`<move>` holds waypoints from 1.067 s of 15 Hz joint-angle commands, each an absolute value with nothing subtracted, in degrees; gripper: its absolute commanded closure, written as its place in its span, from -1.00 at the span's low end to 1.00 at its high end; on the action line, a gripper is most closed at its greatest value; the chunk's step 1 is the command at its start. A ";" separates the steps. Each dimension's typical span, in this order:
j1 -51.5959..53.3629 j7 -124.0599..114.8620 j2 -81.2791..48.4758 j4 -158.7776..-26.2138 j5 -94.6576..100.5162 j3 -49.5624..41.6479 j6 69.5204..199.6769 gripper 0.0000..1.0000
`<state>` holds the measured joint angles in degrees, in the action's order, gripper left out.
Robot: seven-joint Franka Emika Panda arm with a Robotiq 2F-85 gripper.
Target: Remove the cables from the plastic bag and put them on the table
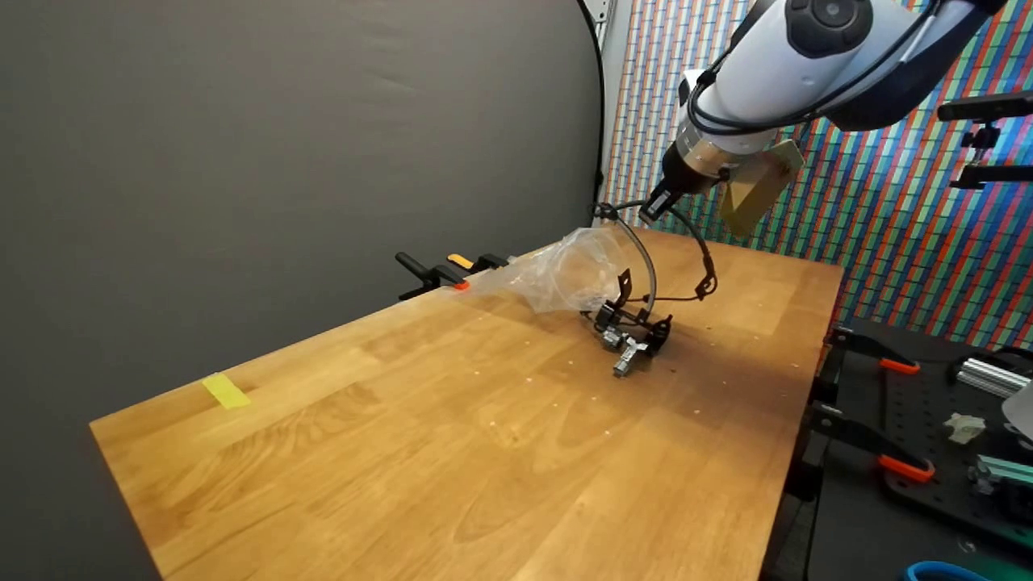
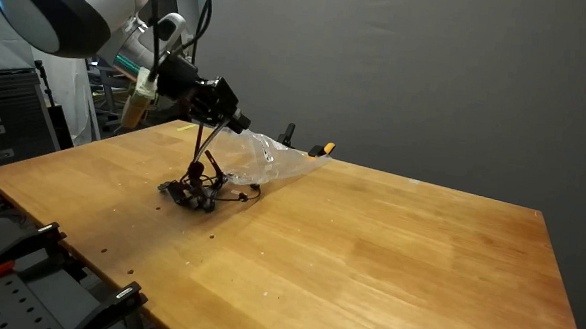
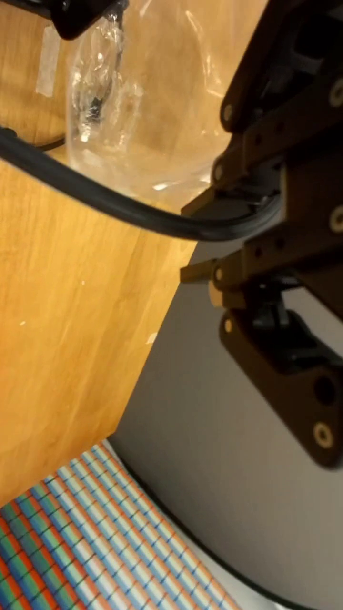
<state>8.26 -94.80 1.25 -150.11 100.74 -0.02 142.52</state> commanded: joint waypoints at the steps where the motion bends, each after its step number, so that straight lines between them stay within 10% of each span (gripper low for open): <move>1: 7.44 -96.68 0.48 -149.59 110.69 2.71 137.82 -0.22; 6: 5.88 -97.19 1.55 -151.16 121.14 2.36 131.55 -0.97; 16: 1.49 -90.52 0.12 -154.90 130.20 0.34 127.39 -1.00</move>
<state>1.78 -90.65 0.06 -154.93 130.39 -0.03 127.36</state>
